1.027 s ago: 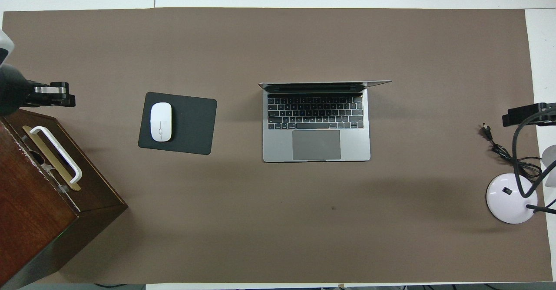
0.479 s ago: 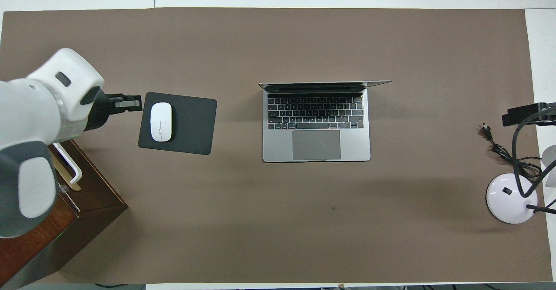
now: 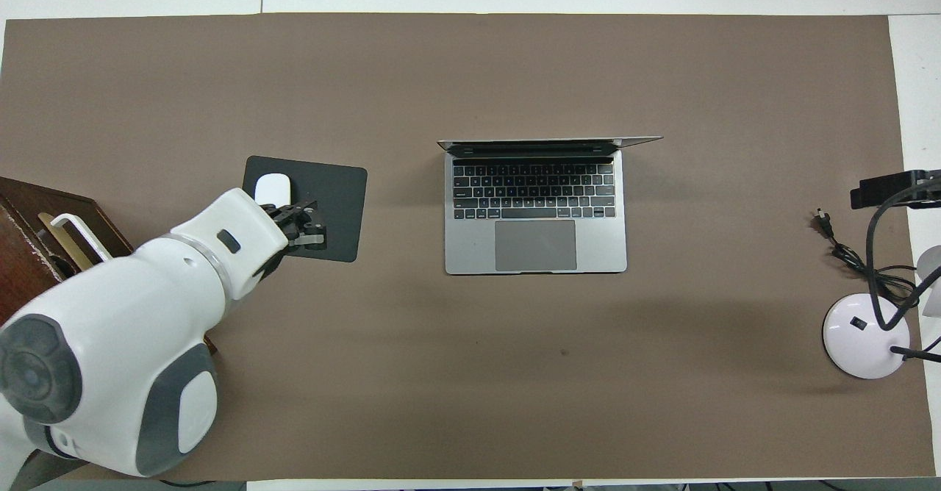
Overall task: Close laptop with both arms
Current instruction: 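Swing the left gripper over the mouse pad toward the laptop front, then hold the laptop base with the left gripper while the right gripper reaches the lid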
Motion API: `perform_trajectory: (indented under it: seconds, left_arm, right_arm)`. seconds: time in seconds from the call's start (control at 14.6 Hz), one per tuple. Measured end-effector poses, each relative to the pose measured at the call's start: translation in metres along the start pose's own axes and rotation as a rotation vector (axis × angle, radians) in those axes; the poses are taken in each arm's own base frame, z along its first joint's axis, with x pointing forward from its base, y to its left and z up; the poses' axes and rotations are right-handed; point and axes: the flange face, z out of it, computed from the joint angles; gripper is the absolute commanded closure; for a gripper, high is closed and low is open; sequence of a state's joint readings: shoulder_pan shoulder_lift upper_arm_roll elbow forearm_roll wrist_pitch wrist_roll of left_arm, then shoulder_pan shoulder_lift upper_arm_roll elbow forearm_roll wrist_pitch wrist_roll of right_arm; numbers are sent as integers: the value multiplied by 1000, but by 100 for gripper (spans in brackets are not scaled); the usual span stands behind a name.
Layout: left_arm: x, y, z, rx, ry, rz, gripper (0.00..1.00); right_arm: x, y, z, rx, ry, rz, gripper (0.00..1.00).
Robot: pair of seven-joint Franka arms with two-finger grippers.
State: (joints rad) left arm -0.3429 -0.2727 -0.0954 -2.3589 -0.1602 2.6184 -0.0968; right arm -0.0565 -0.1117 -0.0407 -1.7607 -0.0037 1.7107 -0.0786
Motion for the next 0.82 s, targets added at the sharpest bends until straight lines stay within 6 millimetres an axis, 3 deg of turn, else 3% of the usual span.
perform_trajectory:
  seconds: [0.14, 0.21, 0.27, 0.82]
  left_arm:
    - [-17, 22, 11, -25, 23, 44, 100]
    - [-27, 33, 18, -38, 38, 66, 100]
    - [-36, 42, 25, -50, 49, 84, 100]
    - [-81, 98, 96, -122, 108, 183, 100]
  right_arm:
    - [5, 0, 1, -3, 35, -1, 55]
    - [8, 1, 3, -4, 51, -1, 84]
    - [12, 1, 6, -6, 68, -1, 100]
    - [74, -6, 49, -17, 190, 4, 100]
